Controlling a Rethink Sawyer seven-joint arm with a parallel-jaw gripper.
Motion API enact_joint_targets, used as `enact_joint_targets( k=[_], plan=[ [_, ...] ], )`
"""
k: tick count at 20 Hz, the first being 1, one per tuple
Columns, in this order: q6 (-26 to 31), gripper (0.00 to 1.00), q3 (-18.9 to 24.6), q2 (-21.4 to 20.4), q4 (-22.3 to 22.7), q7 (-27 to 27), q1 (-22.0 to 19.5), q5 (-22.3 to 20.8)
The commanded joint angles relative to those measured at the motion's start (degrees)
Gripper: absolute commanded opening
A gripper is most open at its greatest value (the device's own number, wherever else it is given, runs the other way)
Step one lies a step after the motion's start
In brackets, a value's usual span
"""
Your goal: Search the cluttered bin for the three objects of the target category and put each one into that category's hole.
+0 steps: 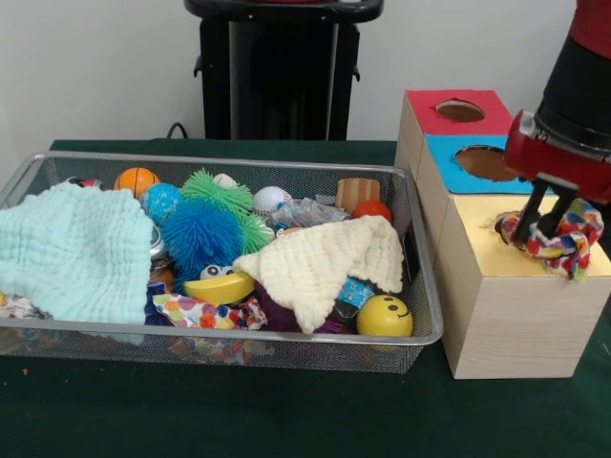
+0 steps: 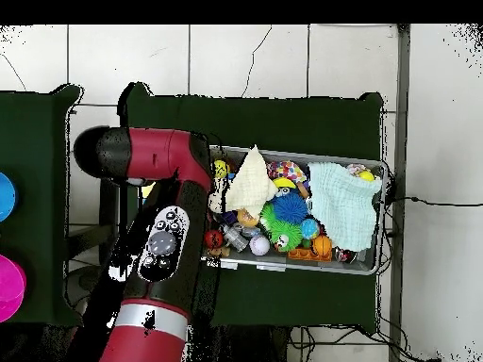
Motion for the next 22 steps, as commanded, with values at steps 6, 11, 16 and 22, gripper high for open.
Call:
enact_joint_targets(
  k=[6,11,16,22],
  plan=[
    [-2.85,0.0,12.79,5.91,2.71,0.25,-5.26,-0.87],
    [4.11,0.0,15.99,5.11,5.81,3.94,-6.59,2.18],
    [12.43,0.0,13.28,4.4,6.03,11.22,-4.85,3.02],
    [17.58,0.0,10.58,4.24,5.83,14.29,-3.8,2.73]
  ],
)
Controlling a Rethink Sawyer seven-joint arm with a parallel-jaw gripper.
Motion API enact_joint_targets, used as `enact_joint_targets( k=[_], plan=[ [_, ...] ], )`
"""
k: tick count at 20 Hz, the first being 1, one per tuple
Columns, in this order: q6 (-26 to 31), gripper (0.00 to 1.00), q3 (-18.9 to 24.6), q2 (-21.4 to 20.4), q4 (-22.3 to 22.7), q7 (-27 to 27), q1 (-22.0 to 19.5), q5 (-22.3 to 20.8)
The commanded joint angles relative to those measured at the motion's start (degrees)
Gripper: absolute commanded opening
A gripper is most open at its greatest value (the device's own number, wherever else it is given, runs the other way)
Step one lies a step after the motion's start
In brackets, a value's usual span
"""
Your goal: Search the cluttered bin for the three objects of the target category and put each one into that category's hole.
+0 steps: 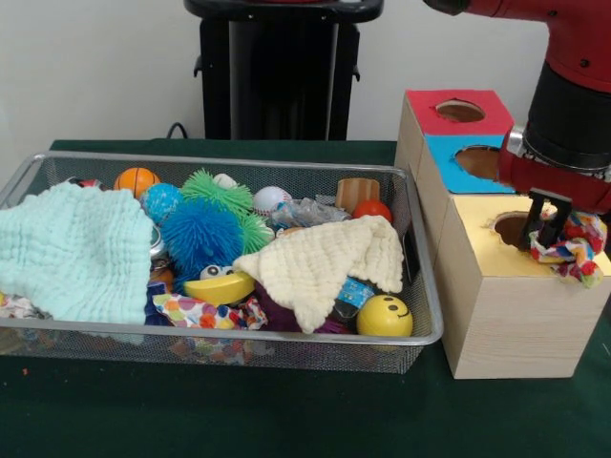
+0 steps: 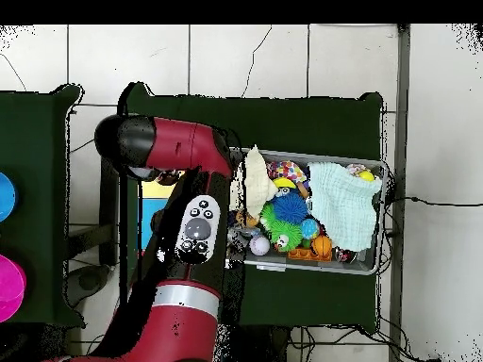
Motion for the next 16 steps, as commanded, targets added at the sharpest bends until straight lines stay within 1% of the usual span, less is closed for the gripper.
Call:
enact_joint_targets(
  k=[1,7,10,11,12,15,16],
  plan=[
    [11.22,0.0,4.3,4.32,6.55,14.36,0.81,0.53],
    [12.49,0.0,2.85,2.45,8.23,14.08,1.21,-0.05],
    [12.82,0.0,1.85,3.38,7.1,15.58,1.78,-0.45],
    [12.12,0.0,1.73,3.6,7.23,15.44,1.77,-0.63],
    [11.27,0.0,2.18,4.82,6.51,15.4,1.51,-0.41],
    [5.45,0.0,3.57,6.8,7.01,13.8,0.81,0.02],
    [4.36,0.0,3.72,7.38,6.86,14.0,0.91,0.12]
  ],
)
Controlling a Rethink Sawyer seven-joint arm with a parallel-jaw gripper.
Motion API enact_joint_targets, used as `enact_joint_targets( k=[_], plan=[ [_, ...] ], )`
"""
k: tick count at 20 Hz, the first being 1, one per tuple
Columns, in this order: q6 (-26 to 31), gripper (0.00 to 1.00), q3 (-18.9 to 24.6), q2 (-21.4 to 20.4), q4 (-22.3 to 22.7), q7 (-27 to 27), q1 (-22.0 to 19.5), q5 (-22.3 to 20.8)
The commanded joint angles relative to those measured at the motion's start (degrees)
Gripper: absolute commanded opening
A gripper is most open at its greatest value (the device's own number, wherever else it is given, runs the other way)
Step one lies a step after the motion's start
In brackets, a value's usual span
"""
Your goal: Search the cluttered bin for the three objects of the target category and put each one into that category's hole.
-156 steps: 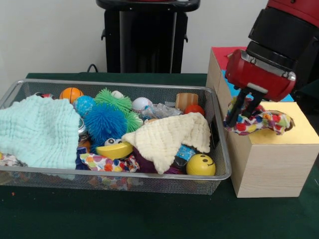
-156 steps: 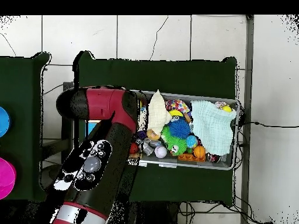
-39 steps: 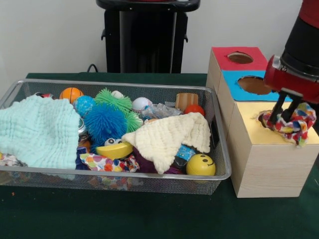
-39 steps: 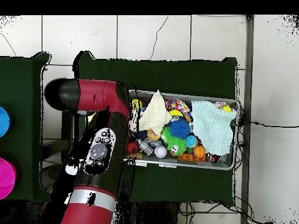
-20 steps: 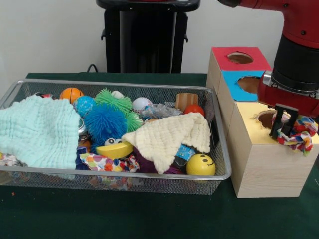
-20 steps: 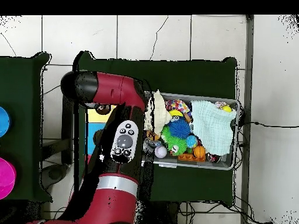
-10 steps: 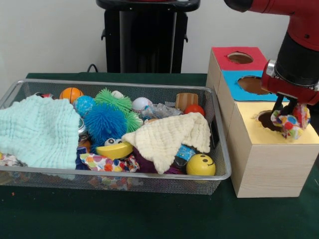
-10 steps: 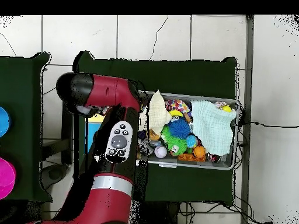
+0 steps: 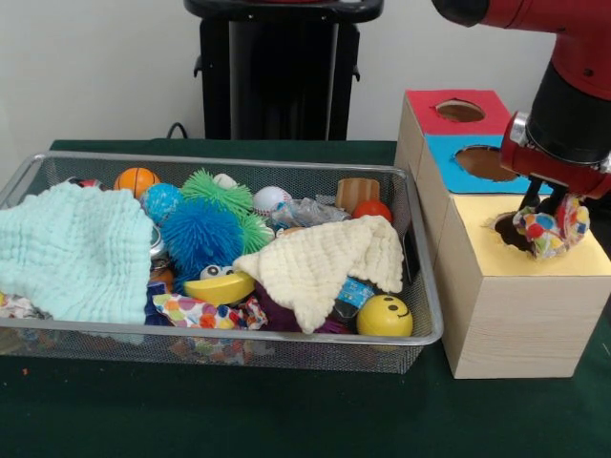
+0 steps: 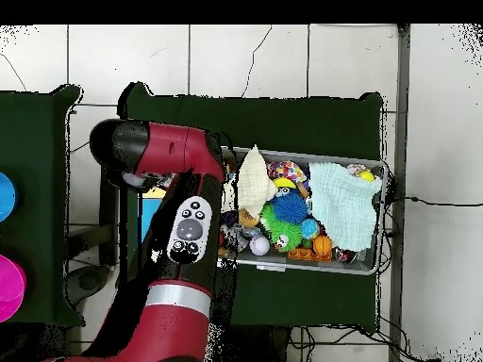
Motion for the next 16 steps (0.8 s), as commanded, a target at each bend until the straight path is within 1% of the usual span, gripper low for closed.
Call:
enact_joint_targets(
  k=[1,4,7,10,15,16],
  plan=[
    [-3.09,0.0,3.98,7.0,6.43,13.93,-0.15,0.04],
    [-5.94,0.0,4.52,8.15,6.22,12.54,-0.54,-0.28],
    [-10.19,0.0,4.23,8.93,5.66,9.99,-0.69,-1.99],
    [-12.76,0.0,4.12,9.17,5.78,9.54,-0.63,-2.22],
    [-12.96,0.0,3.88,10.71,5.66,11.46,-0.35,-1.15],
    [-13.05,0.0,3.78,11.79,4.67,11.81,-0.66,-1.01]
  ],
)
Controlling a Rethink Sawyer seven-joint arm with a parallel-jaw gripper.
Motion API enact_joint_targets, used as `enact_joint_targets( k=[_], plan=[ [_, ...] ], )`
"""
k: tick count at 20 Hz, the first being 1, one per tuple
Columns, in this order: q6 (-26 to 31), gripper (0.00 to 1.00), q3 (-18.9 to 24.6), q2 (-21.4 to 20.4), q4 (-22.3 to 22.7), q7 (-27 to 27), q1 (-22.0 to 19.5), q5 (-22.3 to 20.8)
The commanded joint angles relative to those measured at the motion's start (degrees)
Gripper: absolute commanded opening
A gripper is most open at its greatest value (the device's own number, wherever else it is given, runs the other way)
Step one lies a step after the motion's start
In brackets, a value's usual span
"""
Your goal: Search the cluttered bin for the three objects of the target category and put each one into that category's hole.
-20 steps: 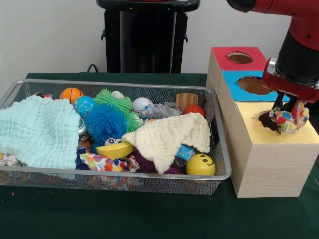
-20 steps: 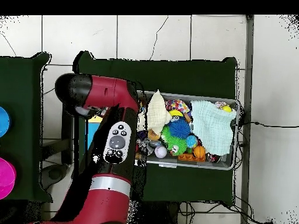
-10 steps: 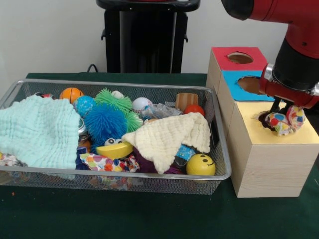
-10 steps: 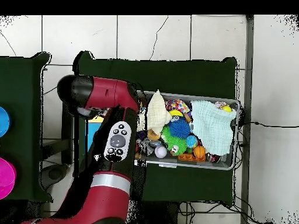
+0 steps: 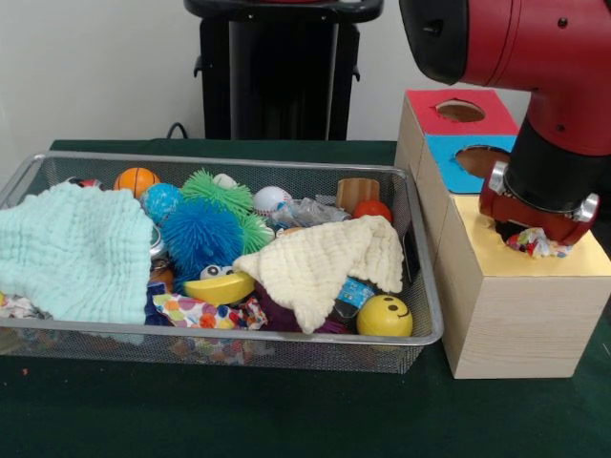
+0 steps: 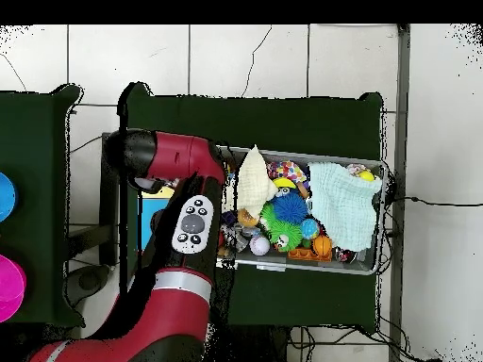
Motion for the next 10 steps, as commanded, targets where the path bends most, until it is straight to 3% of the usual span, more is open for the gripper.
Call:
enact_joint_targets(
  k=[1,7,10],
  plan=[
    [-5.83,0.0,3.82,8.03,4.54,12.18,-0.63,-0.8],
    [-7.87,0.0,6.14,9.72,5.34,12.4,-2.07,1.27],
    [-4.55,0.0,3.5,10.52,4.65,18.24,-0.59,2.05]
  ],
)
